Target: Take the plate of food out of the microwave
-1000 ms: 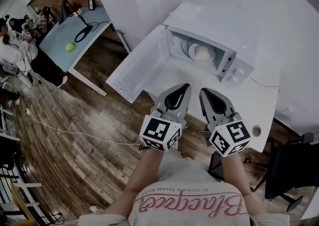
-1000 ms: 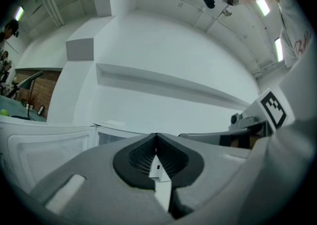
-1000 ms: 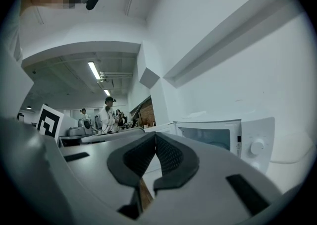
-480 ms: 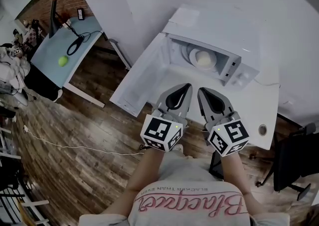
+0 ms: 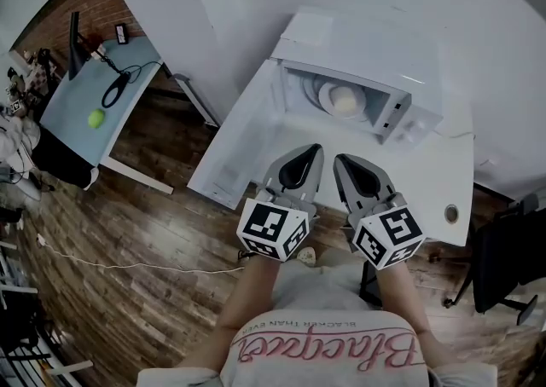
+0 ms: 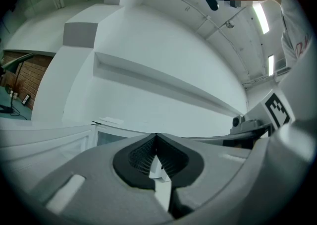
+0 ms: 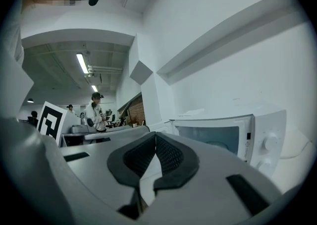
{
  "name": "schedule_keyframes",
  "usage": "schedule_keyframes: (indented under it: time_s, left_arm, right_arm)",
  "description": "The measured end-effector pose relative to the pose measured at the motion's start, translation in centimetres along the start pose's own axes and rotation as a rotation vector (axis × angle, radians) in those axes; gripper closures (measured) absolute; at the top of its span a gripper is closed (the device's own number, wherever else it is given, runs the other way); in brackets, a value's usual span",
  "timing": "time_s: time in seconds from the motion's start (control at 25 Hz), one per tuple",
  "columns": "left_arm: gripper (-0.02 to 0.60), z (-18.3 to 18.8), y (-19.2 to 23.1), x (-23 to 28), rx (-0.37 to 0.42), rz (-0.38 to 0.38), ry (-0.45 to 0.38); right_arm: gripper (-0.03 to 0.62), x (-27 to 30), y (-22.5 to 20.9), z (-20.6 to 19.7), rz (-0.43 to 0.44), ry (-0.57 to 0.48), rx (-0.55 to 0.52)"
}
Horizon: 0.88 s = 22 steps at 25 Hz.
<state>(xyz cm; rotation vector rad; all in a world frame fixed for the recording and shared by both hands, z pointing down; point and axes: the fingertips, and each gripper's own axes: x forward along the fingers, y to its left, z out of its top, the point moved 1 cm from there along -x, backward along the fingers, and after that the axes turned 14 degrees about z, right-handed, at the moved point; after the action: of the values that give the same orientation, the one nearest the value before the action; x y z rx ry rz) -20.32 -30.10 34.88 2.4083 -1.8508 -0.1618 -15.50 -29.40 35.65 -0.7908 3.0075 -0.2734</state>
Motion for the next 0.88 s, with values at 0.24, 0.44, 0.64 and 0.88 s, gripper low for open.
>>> schedule_keyframes:
  time_s: [0.24,0.44,0.64,0.88]
  left_arm:
    - [0.575,-0.6,0.0,1.3,-0.03,-0.007,0.002]
    - [0.575,-0.4,-0.6,2.4,-0.031,0.007,-0.001]
    - [0.575,-0.6,-1.4,3.1,-0.02,0.032,0.011]
    - [0.575,-0.6,-2.8,4.1,0.002,0.061,0.017]
  right_arm:
    - [0.582,-0.3,-1.1,-0.2,-0.02,0.019,-0.011]
    - [0.582,-0.7,-2.5,0.0,-0.013,0.025,-0.001]
    - [0.582,-1.0,-3.3,0.4,0.013,0.031,-0.007]
    - [0.582,-2.0,-4.8,0.6,0.027,0.055,-0.033]
